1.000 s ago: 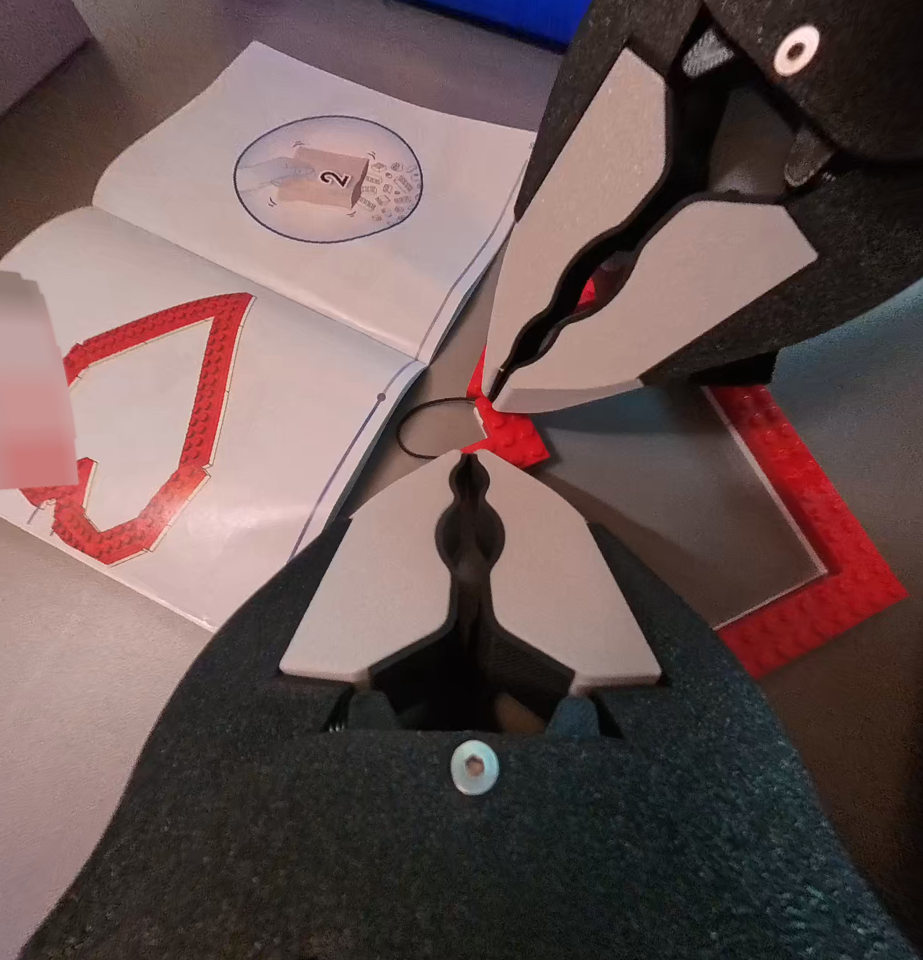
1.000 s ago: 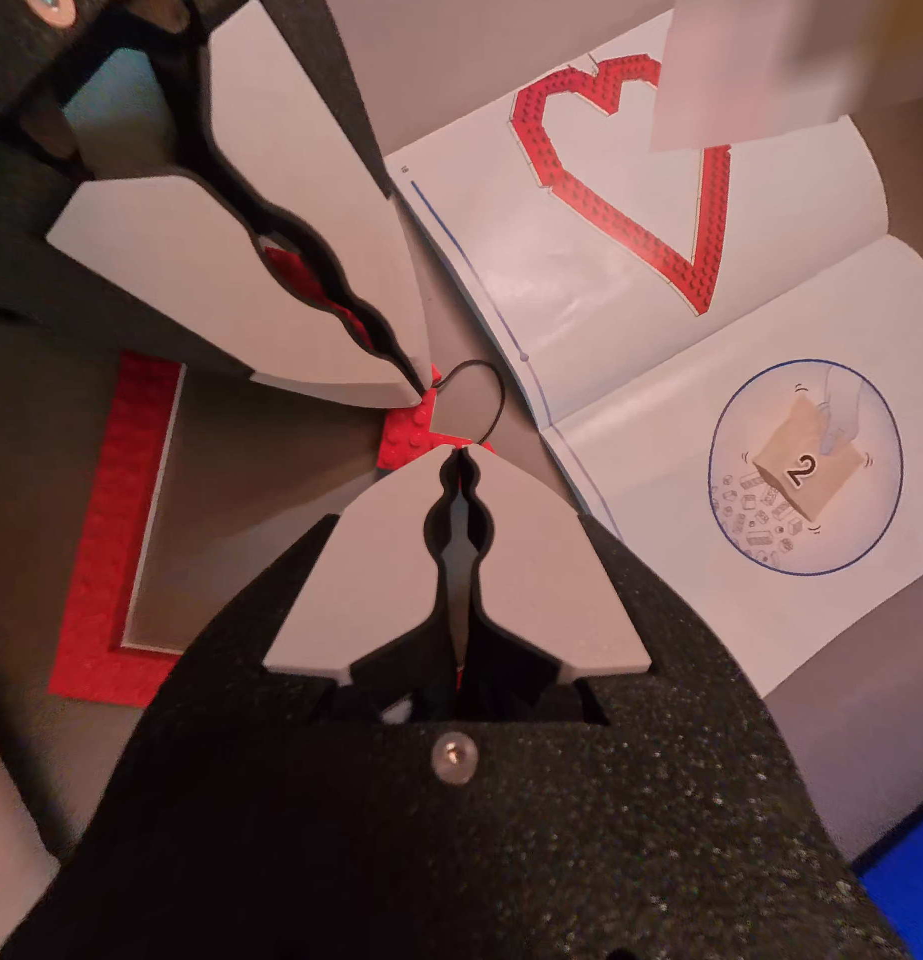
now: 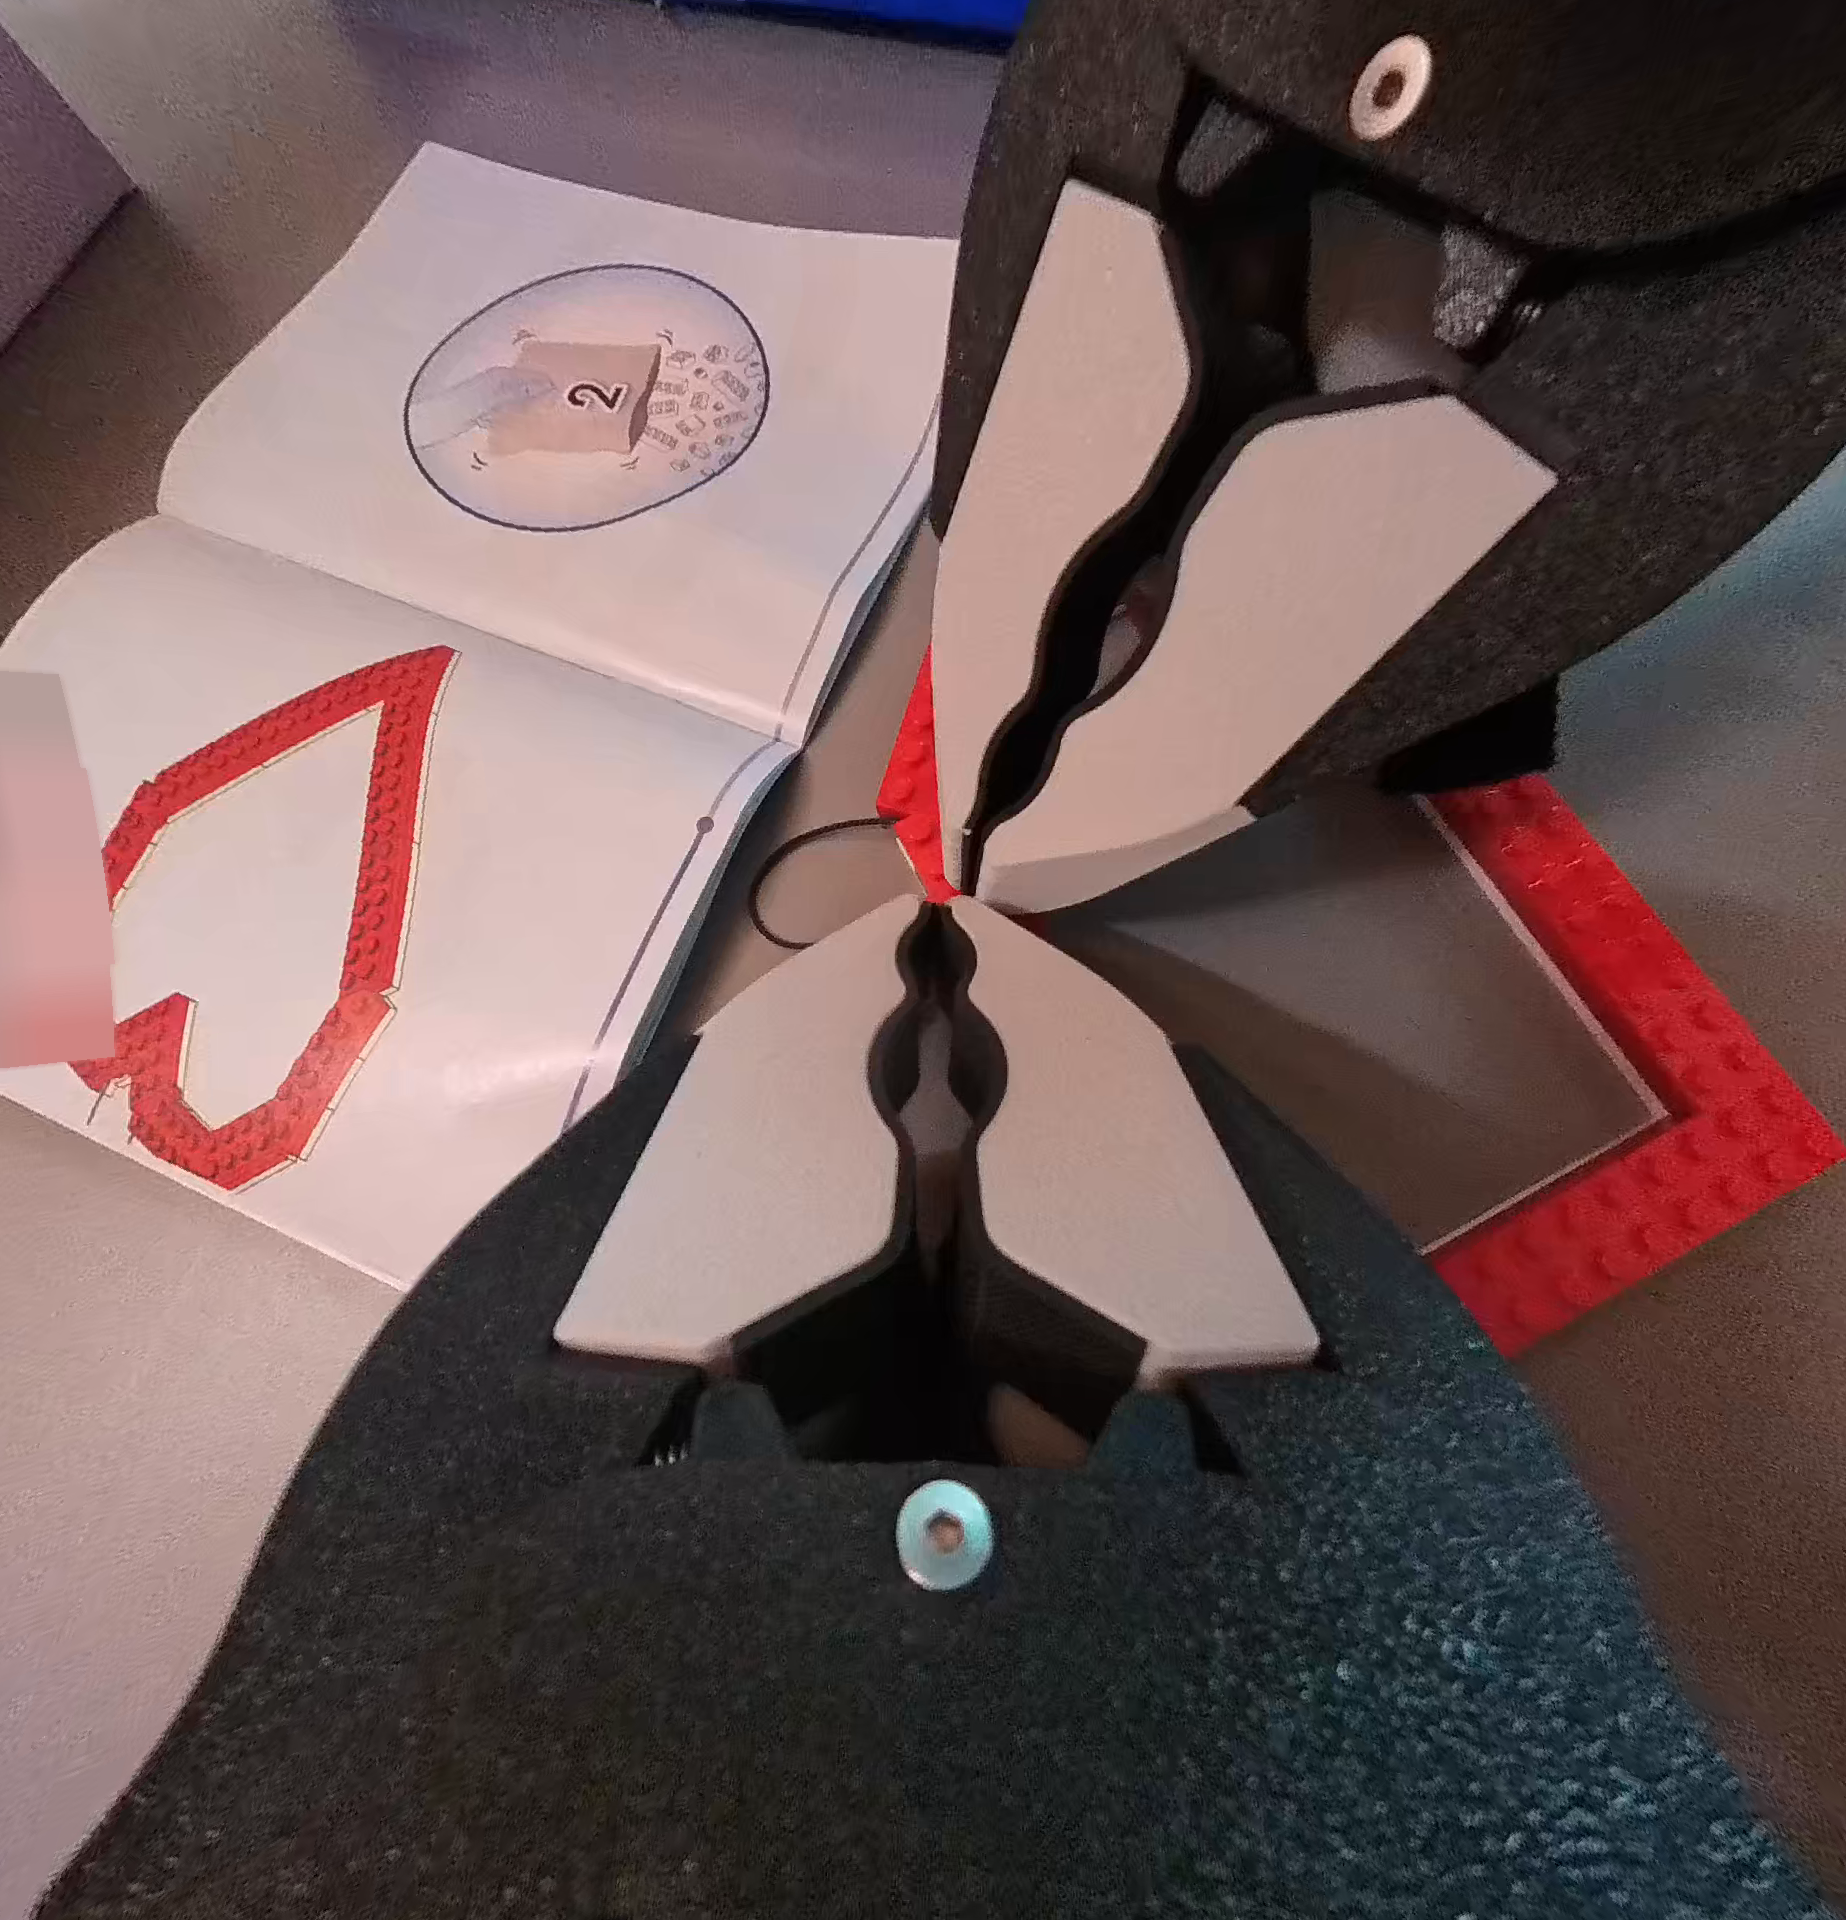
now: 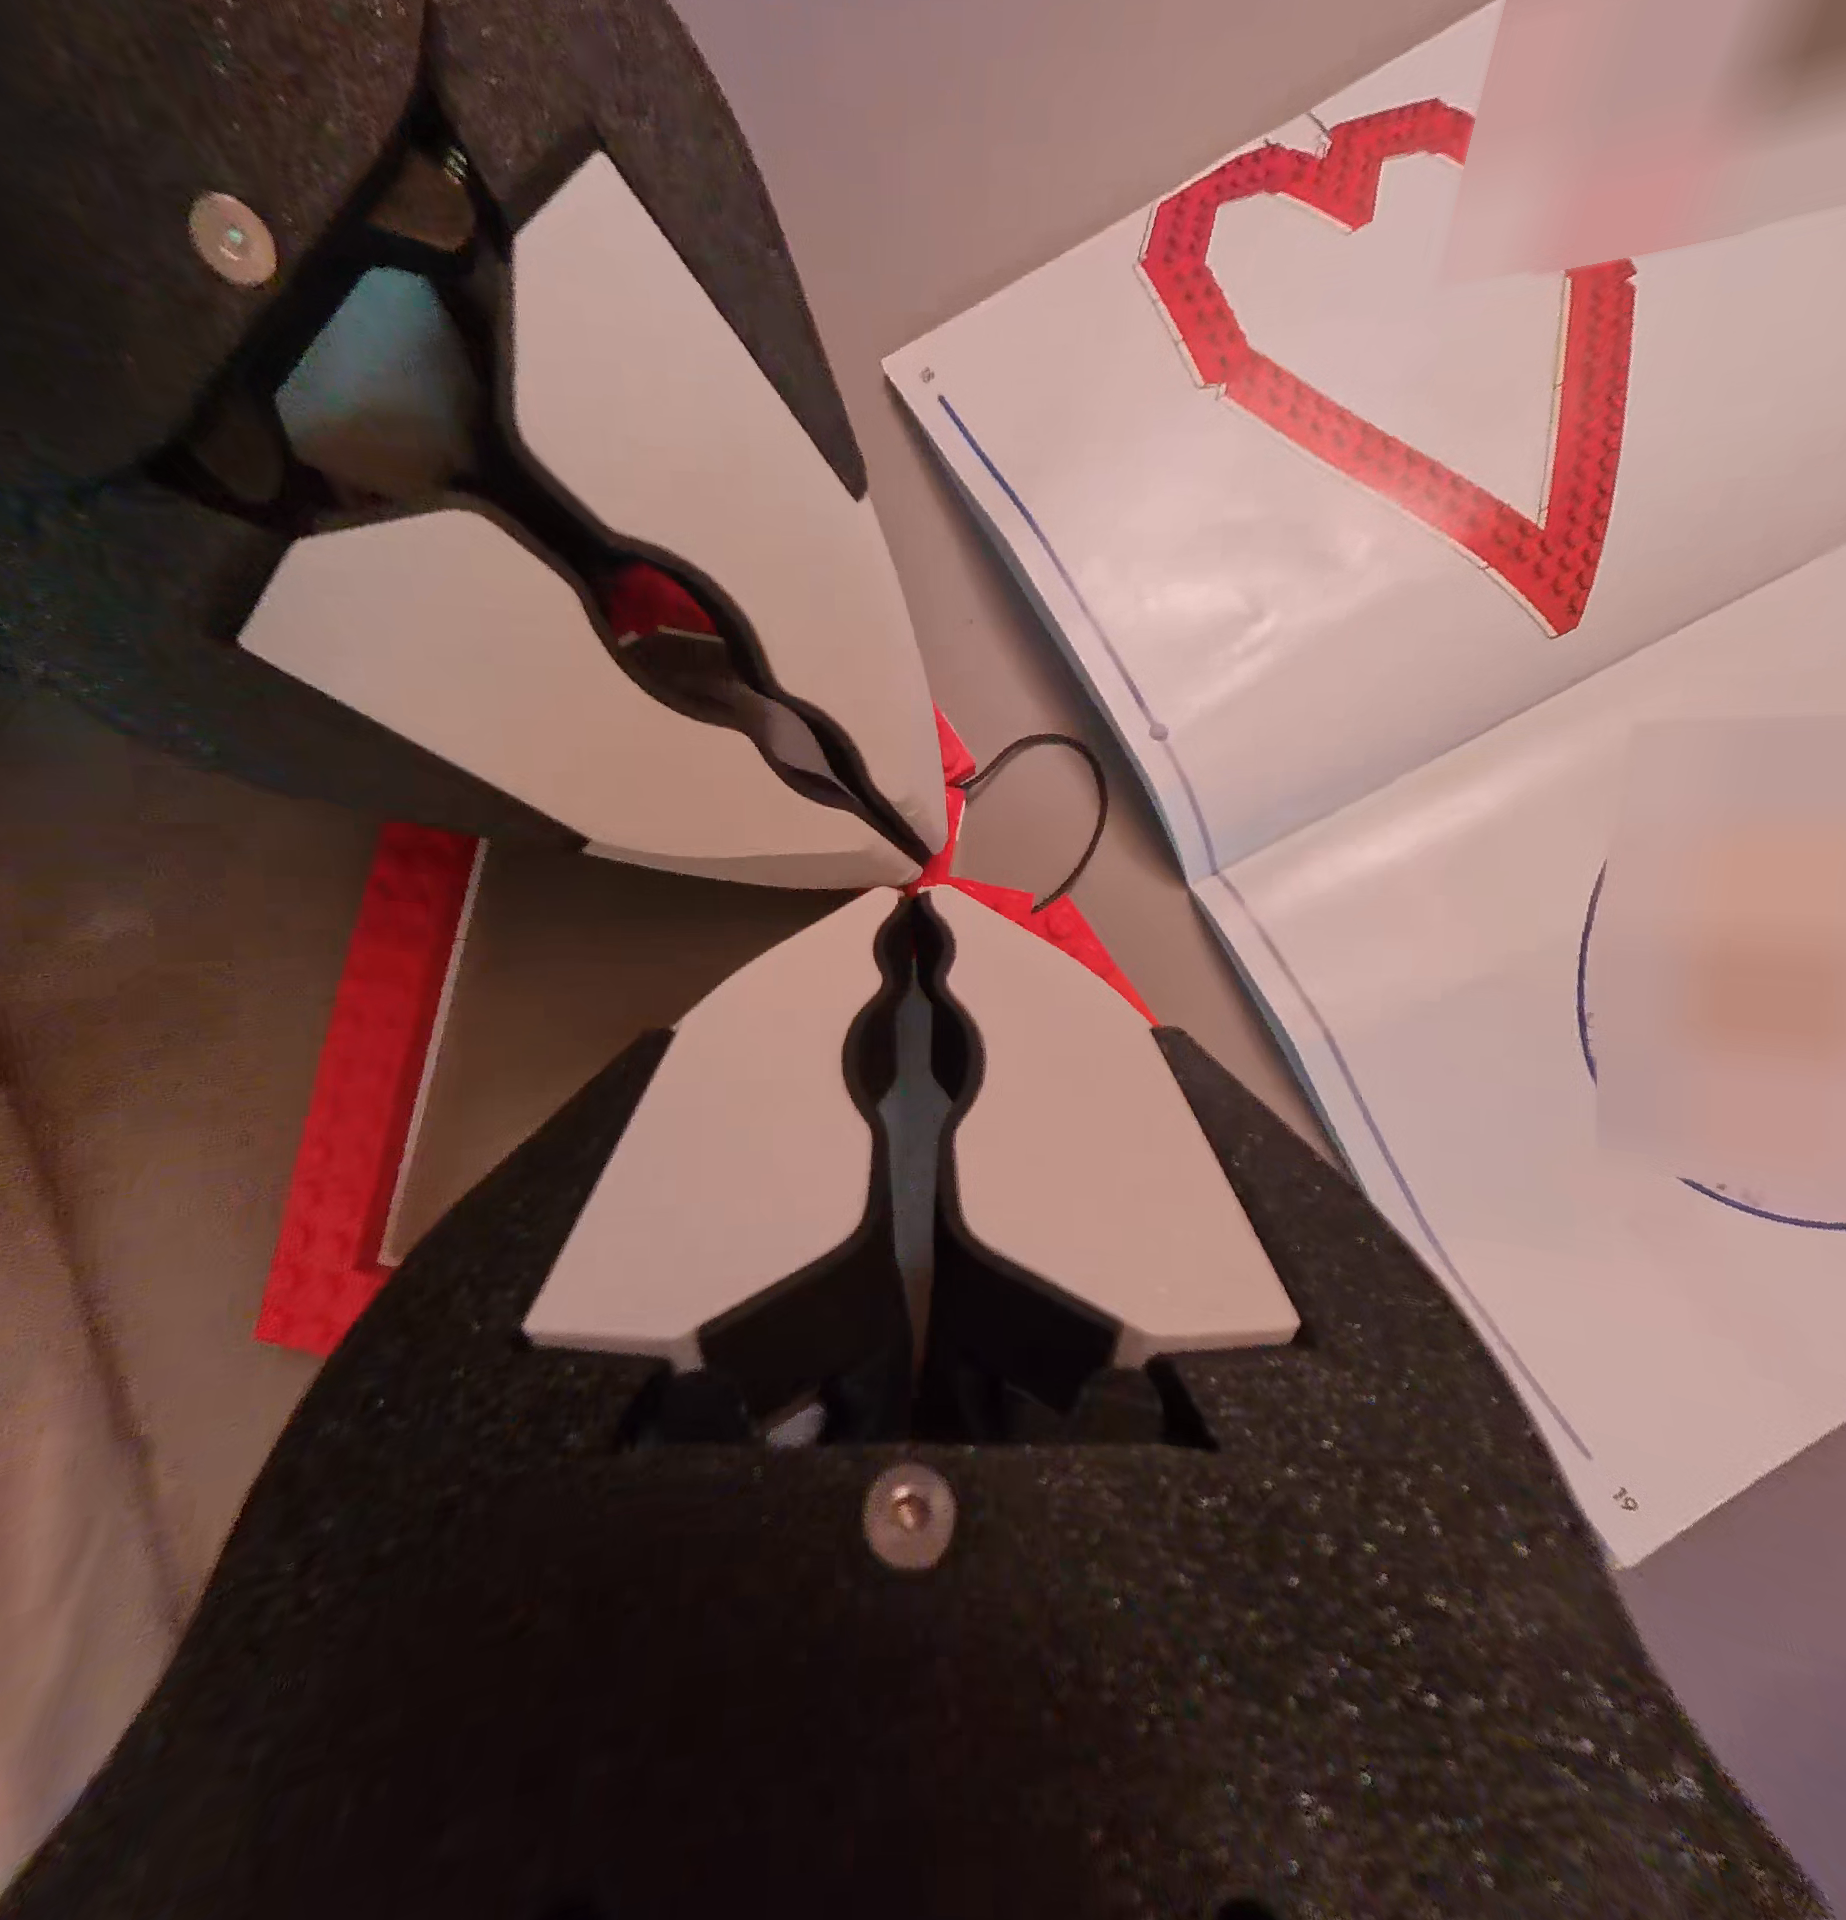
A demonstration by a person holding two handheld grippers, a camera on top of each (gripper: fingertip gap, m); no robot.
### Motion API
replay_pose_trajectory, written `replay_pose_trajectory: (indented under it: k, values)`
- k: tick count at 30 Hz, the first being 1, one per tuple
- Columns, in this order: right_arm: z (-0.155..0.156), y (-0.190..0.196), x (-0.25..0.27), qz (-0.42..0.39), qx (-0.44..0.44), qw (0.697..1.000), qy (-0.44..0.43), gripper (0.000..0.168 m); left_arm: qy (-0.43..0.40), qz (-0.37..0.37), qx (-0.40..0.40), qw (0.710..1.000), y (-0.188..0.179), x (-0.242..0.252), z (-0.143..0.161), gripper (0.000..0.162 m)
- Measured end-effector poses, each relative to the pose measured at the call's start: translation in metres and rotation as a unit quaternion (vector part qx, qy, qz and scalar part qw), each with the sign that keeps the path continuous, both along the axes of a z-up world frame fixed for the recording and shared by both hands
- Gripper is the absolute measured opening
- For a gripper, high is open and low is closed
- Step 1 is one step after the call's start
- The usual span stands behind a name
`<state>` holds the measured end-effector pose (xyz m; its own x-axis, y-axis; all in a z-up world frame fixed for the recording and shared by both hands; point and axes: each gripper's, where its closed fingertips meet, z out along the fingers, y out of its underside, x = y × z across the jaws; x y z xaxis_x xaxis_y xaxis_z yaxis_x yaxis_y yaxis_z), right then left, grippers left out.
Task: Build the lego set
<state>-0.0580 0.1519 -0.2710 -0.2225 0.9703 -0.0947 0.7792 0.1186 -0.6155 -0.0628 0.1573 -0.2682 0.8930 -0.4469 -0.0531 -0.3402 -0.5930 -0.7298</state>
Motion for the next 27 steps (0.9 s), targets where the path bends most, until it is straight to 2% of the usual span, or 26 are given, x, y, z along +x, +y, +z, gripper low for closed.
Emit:
replay_pose_trajectory:
  k: [3, 8, 11, 13, 15, 17, 19, 27]
  values:
    - [-0.001, 0.001, 0.000, -0.008, 0.000, 1.000, 0.010, 0.002, 0.007, 0.004, 0.014, 1.000, 0.000, 0.000, -0.001, 0.000]
    - [-0.001, 0.000, 0.000, -0.024, 0.036, 0.999, 0.030, 0.002, 0.080, 0.013, 0.029, 0.996, 0.000, -0.001, -0.001, 0.000]
    - [0.000, 0.001, -0.001, -0.027, 0.029, 0.998, 0.047, 0.000, 0.047, 0.013, 0.015, 0.999, 0.001, 0.000, 0.000, 0.000]
    - [0.005, 0.000, 0.002, -0.008, 0.021, 0.998, 0.067, 0.000, -0.039, 0.014, 0.014, 0.999, -0.003, 0.005, 0.009, 0.000]
    - [0.025, 0.006, 0.002, -0.036, -0.018, 0.993, 0.110, 0.000, -0.110, 0.044, 0.049, 0.992, -0.007, -0.003, 0.030, 0.000]
    - [0.030, 0.014, 0.009, -0.036, -0.004, 0.993, 0.113, 0.000, -0.094, 0.058, 0.051, 0.993, -0.015, -0.015, 0.033, 0.000]
    - [0.022, 0.018, 0.012, -0.021, 0.029, 0.995, 0.089, 0.000, -0.066, 0.048, 0.032, 0.996, -0.020, -0.015, 0.024, 0.000]
    - [0.001, 0.017, 0.002, -0.016, 0.027, 0.998, 0.053, 0.000, -0.004, 0.033, 0.005, 0.999, -0.004, -0.004, 0.001, 0.000]
